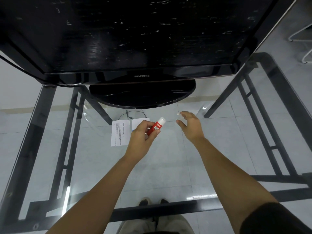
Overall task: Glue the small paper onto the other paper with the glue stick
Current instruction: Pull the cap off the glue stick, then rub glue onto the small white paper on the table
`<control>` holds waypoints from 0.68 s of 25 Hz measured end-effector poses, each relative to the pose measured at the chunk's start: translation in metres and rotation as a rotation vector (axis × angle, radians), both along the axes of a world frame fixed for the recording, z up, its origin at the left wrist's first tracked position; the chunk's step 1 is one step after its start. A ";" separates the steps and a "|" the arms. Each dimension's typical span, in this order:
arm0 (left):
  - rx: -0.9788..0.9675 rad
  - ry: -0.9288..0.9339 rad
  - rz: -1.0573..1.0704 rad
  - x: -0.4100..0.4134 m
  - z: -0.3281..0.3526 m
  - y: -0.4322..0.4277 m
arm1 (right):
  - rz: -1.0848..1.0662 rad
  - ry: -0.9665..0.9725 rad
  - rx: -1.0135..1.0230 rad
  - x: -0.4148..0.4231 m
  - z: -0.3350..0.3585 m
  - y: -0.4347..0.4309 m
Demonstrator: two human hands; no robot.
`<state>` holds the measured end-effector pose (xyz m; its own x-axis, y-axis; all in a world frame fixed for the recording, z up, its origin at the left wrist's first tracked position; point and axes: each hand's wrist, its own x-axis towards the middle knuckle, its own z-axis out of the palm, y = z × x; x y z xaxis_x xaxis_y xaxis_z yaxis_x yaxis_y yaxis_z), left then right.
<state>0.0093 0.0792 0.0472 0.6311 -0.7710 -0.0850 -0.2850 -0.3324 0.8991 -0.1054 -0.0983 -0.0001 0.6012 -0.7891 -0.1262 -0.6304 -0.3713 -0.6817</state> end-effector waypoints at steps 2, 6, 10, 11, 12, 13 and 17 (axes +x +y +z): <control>-0.022 0.003 0.022 0.002 0.007 0.001 | -0.048 -0.100 0.005 0.002 0.017 0.006; -0.124 0.037 0.080 0.007 0.028 0.000 | -0.117 -0.333 0.091 0.005 0.064 0.036; -0.271 0.048 0.089 0.008 0.045 0.002 | -0.044 -0.387 0.259 0.002 0.101 0.066; -0.293 0.038 0.077 0.007 0.049 0.003 | -0.028 -0.404 0.287 0.002 0.109 0.070; -0.308 0.029 0.062 0.006 0.052 0.004 | -0.016 -0.424 0.312 0.002 0.115 0.073; -0.317 0.027 0.049 0.004 0.055 0.004 | -0.004 -0.441 0.331 0.002 0.121 0.075; -0.317 0.010 0.010 -0.001 0.060 0.008 | 0.016 -0.493 0.360 0.001 0.132 0.081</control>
